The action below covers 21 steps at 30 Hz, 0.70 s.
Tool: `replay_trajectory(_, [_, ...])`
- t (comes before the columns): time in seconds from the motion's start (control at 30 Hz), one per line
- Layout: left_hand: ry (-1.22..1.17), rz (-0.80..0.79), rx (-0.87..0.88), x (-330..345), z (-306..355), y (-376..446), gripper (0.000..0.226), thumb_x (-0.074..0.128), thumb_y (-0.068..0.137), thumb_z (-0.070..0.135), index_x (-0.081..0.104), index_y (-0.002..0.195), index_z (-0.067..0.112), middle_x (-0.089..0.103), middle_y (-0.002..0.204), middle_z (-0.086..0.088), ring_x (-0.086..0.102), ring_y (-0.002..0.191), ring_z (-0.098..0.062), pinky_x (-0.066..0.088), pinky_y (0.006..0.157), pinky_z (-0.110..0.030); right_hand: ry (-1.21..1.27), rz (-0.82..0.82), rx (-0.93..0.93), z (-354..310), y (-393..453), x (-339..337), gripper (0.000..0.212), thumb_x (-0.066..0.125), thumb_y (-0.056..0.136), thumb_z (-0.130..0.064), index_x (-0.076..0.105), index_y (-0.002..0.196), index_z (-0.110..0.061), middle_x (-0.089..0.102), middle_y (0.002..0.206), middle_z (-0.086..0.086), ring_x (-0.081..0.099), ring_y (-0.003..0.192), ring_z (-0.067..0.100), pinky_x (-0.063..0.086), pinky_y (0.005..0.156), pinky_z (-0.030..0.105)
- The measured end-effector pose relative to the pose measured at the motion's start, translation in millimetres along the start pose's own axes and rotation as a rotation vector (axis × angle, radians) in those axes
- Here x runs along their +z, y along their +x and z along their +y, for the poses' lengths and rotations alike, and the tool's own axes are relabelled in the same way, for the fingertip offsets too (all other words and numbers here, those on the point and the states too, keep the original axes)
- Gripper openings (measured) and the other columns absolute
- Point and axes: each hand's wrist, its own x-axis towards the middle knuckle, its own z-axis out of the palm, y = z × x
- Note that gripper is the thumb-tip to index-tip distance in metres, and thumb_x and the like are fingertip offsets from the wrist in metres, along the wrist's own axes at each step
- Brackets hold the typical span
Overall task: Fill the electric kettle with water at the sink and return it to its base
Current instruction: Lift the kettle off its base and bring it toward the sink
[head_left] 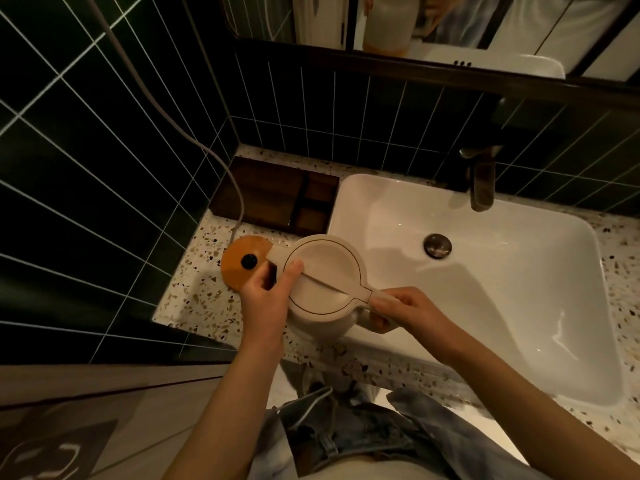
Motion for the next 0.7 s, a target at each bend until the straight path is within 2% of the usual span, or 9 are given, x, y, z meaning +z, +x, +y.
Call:
replay_trajectory(0.17, [-0.030,0.005,-0.006,-3.1,-0.2,1.2,0.015,0.068,0.087,0.017,0.071,0.100,0.023,0.077,0.088,0.012,0.071,0.085,-0.005,0.054,0.065,-0.016,-0.005,-0.067,0.009,6.2,-3.8,-10.0,0.034,0.050,0.086,-0.046,0.074,0.076,-0.023,0.067,0.075,-0.001,0.061,0.078,0.019,0.049,0.081,0.032])
replay_trajectory(0.3, [-0.032,-0.020,-0.023,-4.2,0.6,1.3,0.019,0.067,0.088,0.019,0.070,0.107,0.023,0.075,0.097,0.009,0.070,0.091,-0.008,0.053,0.070,-0.020,-0.038,-0.098,-0.006,3.7,-4.8,-9.8,0.038,0.045,0.087,-0.050,0.062,0.065,-0.024,0.055,0.069,-0.003,0.051,0.070,0.013,0.043,0.076,0.021])
replay_trajectory(0.43, [-0.024,-0.028,-0.021,-3.1,2.1,-0.7,0.021,0.066,0.089,0.022,0.067,0.109,0.026,0.073,0.102,0.009,0.068,0.096,-0.009,0.052,0.070,-0.019,-0.018,-0.115,-0.006,4.8,-3.5,-12.3,0.039,0.044,0.090,-0.047,0.055,0.066,-0.018,0.047,0.069,0.000,0.045,0.070,0.015,0.040,0.076,0.026])
replay_trajectory(0.5, [-0.017,-0.026,-0.014,-3.7,3.7,-1.6,0.028,0.065,0.089,0.024,0.063,0.116,0.026,0.071,0.107,0.008,0.066,0.100,-0.010,0.052,0.069,-0.017,-0.014,-0.119,0.003,5.7,-2.7,-13.1,0.039,0.045,0.090,-0.046,0.055,0.066,-0.017,0.047,0.069,0.000,0.046,0.071,0.016,0.041,0.078,0.027])
replay_trajectory(0.6, [0.082,-0.007,0.074,-4.6,6.0,-2.4,0.051,0.066,0.088,0.027,0.049,0.136,0.026,0.059,0.125,0.008,0.059,0.105,-0.005,0.052,0.069,-0.014,-0.016,-0.125,0.000,6.4,-2.5,-14.0,0.040,0.045,0.090,-0.046,0.054,0.066,-0.015,0.047,0.070,0.003,0.046,0.071,0.016,0.041,0.079,0.022])
replay_trajectory(0.7, [0.247,0.008,0.241,-2.4,13.0,-6.9,0.045,0.064,0.090,0.019,0.051,0.133,0.025,0.052,0.127,0.015,0.053,0.107,0.005,0.045,0.070,0.000,-0.008,-0.119,0.001,6.3,-1.7,-14.3,0.040,0.045,0.090,-0.045,0.055,0.064,-0.017,0.046,0.068,0.003,0.045,0.070,0.018,0.041,0.077,0.021])
